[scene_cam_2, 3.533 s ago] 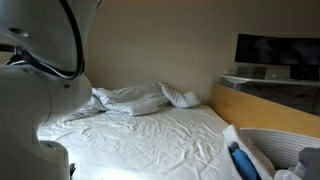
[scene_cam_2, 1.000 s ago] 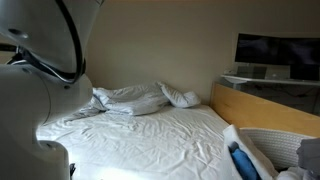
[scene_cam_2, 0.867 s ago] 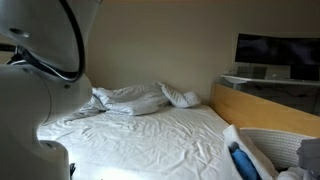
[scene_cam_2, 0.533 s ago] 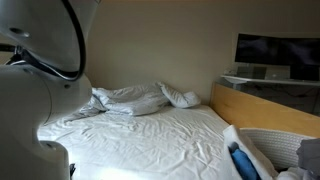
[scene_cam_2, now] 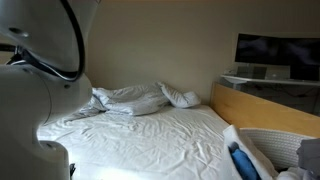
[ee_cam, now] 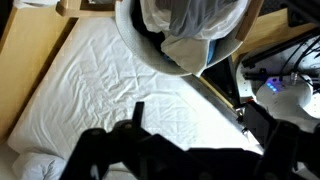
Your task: Put the clothes on the bed in the laundry hamper
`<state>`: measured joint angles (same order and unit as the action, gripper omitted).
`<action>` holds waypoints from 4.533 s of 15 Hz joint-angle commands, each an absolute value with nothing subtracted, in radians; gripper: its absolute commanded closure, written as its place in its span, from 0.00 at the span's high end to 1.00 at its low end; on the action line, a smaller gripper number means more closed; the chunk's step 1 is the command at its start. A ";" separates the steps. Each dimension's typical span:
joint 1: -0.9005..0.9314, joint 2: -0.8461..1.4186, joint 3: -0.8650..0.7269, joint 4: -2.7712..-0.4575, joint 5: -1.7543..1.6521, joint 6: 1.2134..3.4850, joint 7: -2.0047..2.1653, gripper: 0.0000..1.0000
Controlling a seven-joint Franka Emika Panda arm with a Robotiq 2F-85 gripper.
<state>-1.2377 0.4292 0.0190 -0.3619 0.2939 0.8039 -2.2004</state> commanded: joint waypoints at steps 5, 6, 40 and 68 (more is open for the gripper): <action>-1.258 0.380 0.128 -0.360 0.530 0.790 -2.124 1.00; -1.255 0.373 0.142 -0.360 0.561 0.793 -2.113 1.00; -0.115 0.215 0.077 -0.357 0.104 0.404 -2.001 1.00; 0.087 0.561 0.009 -0.402 -0.312 0.519 -2.275 1.00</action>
